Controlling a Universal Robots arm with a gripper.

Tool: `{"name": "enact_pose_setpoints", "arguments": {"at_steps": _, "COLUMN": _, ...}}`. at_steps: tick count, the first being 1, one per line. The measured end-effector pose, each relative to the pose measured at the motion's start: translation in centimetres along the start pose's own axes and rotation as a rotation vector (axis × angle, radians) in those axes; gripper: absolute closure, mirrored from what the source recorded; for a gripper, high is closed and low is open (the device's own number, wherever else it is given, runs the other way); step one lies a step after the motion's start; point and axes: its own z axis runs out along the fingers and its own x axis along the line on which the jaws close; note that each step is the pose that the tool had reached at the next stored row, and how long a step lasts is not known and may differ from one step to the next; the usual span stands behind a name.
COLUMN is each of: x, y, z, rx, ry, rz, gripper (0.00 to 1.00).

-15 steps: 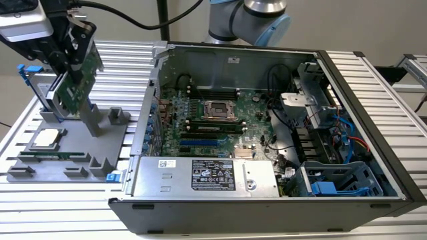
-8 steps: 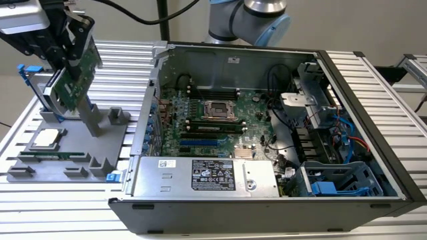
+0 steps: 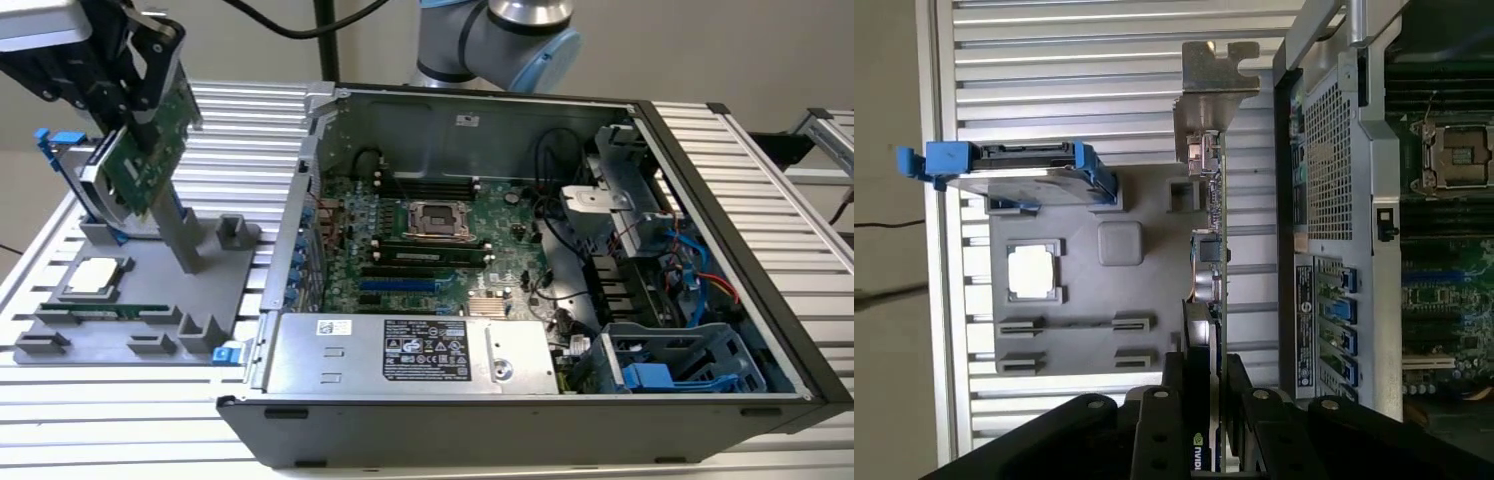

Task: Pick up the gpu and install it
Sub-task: 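Pick up the gpu and move the gpu toward the slot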

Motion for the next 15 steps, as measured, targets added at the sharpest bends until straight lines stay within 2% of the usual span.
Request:
{"name": "enact_pose_setpoints", "arguments": {"at_steps": 9, "x": -0.01, "y": 0.04, "z": -0.90, "rx": 0.0000, "ry": 0.0000, "rz": 0.000, "gripper": 1.00}}
{"name": "enact_pose_setpoints", "arguments": {"at_steps": 15, "x": -0.02, "y": 0.05, "z": -0.97, "rx": 0.0000, "ry": -0.0003, "rz": 0.000, "gripper": 1.00}}
